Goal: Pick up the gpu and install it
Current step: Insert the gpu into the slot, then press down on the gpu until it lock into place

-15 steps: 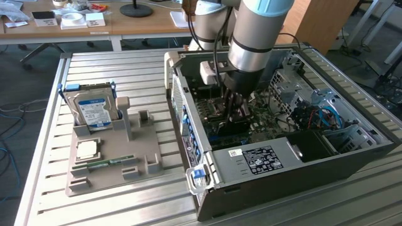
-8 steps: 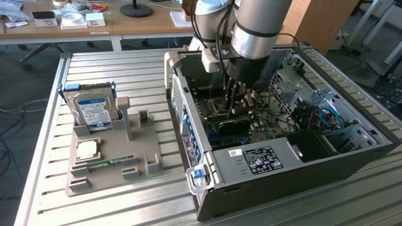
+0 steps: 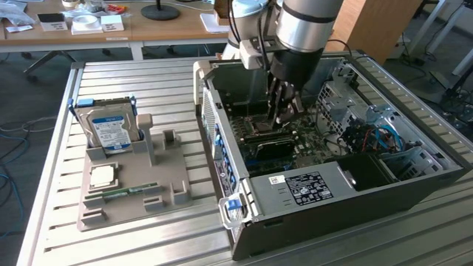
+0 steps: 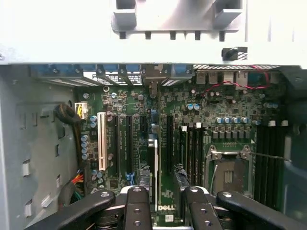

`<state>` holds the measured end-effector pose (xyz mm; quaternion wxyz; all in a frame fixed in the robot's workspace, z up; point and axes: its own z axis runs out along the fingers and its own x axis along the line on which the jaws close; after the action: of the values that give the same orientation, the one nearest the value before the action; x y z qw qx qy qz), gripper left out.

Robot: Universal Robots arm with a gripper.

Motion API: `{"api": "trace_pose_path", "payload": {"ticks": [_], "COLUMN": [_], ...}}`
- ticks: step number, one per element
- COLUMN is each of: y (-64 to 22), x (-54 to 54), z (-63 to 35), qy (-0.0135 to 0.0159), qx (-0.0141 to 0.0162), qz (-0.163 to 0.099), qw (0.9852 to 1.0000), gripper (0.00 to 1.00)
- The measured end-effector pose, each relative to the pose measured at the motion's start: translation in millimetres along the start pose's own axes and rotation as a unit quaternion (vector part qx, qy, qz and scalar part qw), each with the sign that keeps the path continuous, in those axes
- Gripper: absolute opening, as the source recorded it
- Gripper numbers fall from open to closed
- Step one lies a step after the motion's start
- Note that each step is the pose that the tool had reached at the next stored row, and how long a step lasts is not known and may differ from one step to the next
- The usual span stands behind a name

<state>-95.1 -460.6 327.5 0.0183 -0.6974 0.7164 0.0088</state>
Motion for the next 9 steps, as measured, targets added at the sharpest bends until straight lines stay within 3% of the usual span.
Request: {"api": "trace_pose_path", "payload": {"ticks": [4, 9], "y": [-0.1, -0.1], "x": [-0.2, -0.2], "z": [-6.1, -6.1], "qy": [0.0001, 0.0000], "qx": [0.0000, 0.0000], "qz": [0.000, 0.000], "qw": [1.0000, 1.0000], "gripper": [0.34, 0.34]}}
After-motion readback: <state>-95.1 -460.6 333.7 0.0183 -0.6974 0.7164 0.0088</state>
